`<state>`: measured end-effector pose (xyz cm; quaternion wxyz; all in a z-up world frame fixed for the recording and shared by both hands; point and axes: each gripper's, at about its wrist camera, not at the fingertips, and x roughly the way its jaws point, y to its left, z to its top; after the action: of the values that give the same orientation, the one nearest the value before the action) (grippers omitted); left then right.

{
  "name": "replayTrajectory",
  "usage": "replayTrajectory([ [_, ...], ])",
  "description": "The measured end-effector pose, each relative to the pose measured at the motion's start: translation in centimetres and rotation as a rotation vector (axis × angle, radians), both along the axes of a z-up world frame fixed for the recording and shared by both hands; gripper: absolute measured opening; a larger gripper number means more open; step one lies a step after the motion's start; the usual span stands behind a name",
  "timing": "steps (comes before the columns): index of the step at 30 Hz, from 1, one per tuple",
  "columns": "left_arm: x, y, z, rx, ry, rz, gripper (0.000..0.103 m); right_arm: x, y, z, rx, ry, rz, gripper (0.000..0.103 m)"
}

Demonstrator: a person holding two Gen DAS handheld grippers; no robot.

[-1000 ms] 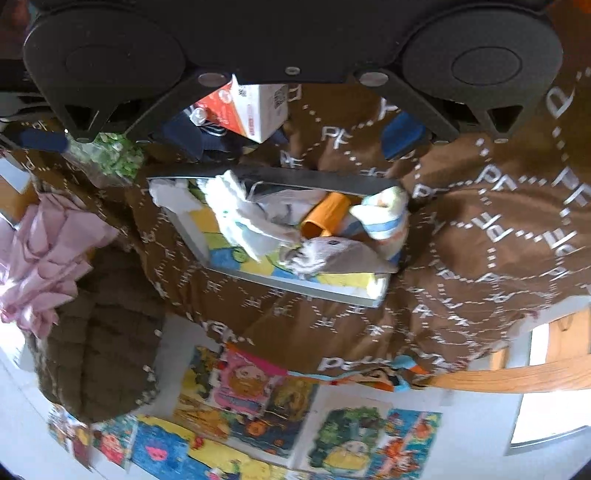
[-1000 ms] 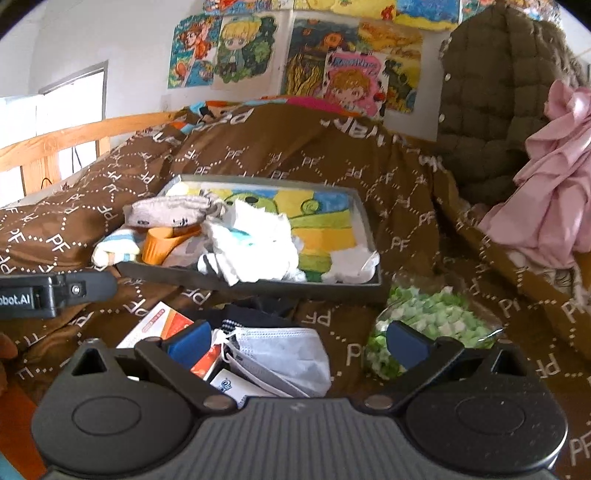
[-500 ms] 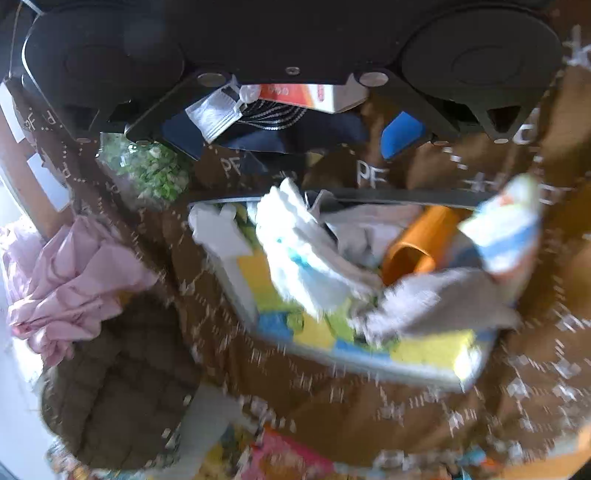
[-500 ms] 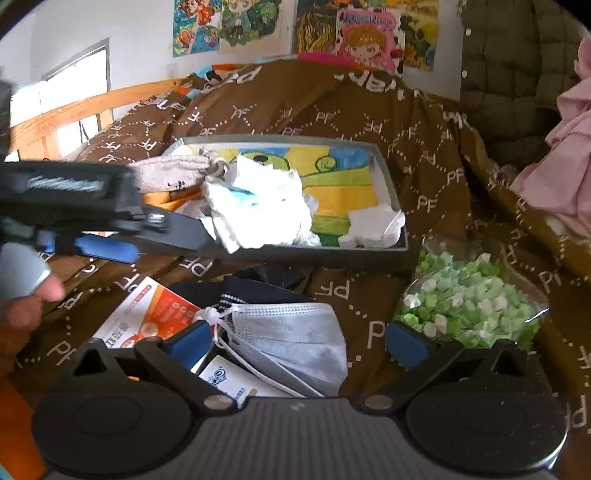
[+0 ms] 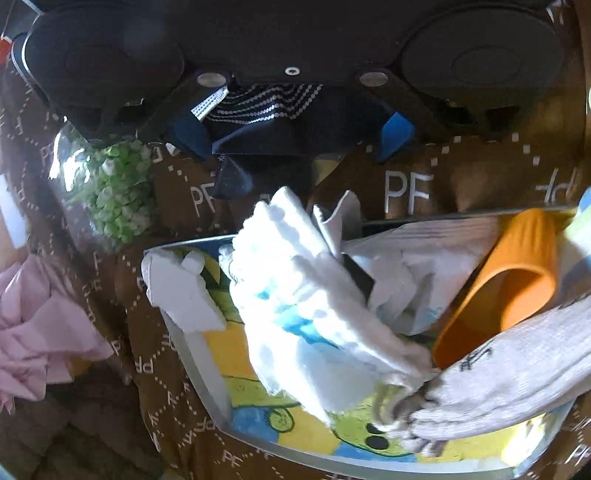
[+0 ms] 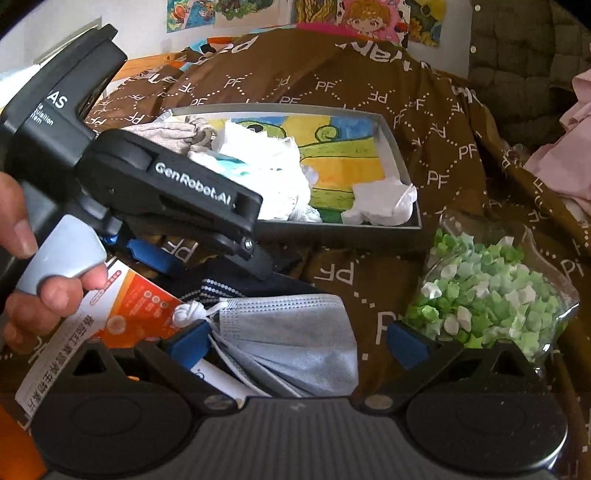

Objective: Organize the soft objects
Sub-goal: 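Grasp the black striped cloth with the left tool while the right tool grasps the grey face mask, then lift the striped cloth and face mask and carry them over the tray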

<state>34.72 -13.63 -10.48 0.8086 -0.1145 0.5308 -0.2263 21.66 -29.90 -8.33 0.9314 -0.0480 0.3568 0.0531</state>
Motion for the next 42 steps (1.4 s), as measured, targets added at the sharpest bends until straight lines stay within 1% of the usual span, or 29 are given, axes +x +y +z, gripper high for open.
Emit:
replayTrajectory([
  [2,-0.1,-0.3,-0.1,0.011,-0.005,-0.012,0.093,0.2,-0.1,-0.1,0.013,0.011,-0.005,0.102],
  [5,-0.4,-0.7,-0.1,0.032,-0.017,-0.031,0.087,0.4,-0.2,-0.3,0.019,0.031,-0.017,0.101],
  [8,-0.7,-0.9,0.1,0.06,-0.024,-0.049,0.078,0.6,-0.6,-0.6,0.033,0.06,-0.04,0.099],
  [11,-0.9,-1.0,0.4,0.08,-0.019,-0.056,0.067,0.8,-1.0,-0.8,0.053,0.082,-0.064,0.095],
  [13,-1.1,-1.1,0.5,0.114,-0.028,-0.053,0.049,0.8,-1.3,-0.8,0.074,0.097,-0.079,0.088],
  [15,-1.3,-1.1,0.7,0.136,-0.045,-0.054,0.04,0.8,-1.4,-0.8,0.089,0.108,-0.083,0.085],
  [17,-1.5,-0.9,0.7,0.142,-0.056,-0.056,0.035,0.9,-1.4,-0.9,0.088,0.123,-0.087,0.083],
  [18,-1.6,-0.8,0.7,0.145,-0.059,-0.055,0.03,0.9,-1.5,-0.9,0.087,0.129,-0.088,0.081],
  [19,-1.6,-0.7,0.7,0.141,-0.06,-0.057,0.024,0.9,-1.5,-1.0,0.088,0.132,-0.088,0.08],
  [21,-1.7,-0.4,0.7,0.098,-0.041,-0.067,0.015,1.0,-1.5,-1.0,0.089,0.137,-0.091,0.078],
  [23,-1.9,-0.4,0.6,0.07,-0.034,-0.068,0.015,1.0,-1.6,-0.9,0.092,0.14,-0.097,0.075],
  [25,-1.9,-0.4,0.6,0.042,-0.03,-0.075,0.015,1.0,-1.7,-0.9,0.098,0.144,-0.106,0.068],
  [26,-1.9,-0.5,0.6,0.033,-0.028,-0.075,0.016,1.0,-1.8,-0.8,0.104,0.147,-0.11,0.067],
  [28,-1.8,-0.6,0.5,0.023,-0.018,-0.076,0.021,1.0,-2.0,-0.7,0.114,0.157,-0.116,0.061],
  [30,-1.6,-0.7,0.3,0.015,-0.002,-0.068,0.025,1.0,-2.1,-0.5,0.12,0.168,-0.121,0.058],
  [32,-1.3,-1.0,0.2,0.015,0.011,-0.065,0.024,0.9,-2.4,-0.2,0.132,0.176,-0.132,0.056],
  [33,-1.2,-1.1,0.1,0.014,0.015,-0.063,0.022,0.9,-2.6,-0.1,0.14,0.179,-0.136,0.055],
  [34,-1.2,-1.1,0.1,0.018,0.019,-0.058,0.015,0.9,-2.8,0.1,0.147,0.18,-0.141,0.053],
  [35,-1.1,-1.1,0.1,0.023,0.021,-0.052,0.013,0.8,-3.0,0.2,0.152,0.179,-0.146,0.052],
  [37,-1.3,-1.1,0.1,0.028,0.015,-0.046,0.007,0.7,-3.3,0.5,0.158,0.17,-0.157,0.043],
  [38,-1.3,-1.0,0.2,0.026,0.011,-0.043,0.006,0.7,-3.5,0.6,0.16,0.168,-0.163,0.041],
  [40,-1.5,-0.7,0.5,0.009,0.009,-0.026,0.003,0.7,-3.8,0.7,0.167,0.165,-0.172,0.033],
  [42,-1.7,-0.3,0.7,-0.02,0.01,-0.007,0.002,0.6,-4.0,0.6,0.17,0.167,-0.176,0.029],
])
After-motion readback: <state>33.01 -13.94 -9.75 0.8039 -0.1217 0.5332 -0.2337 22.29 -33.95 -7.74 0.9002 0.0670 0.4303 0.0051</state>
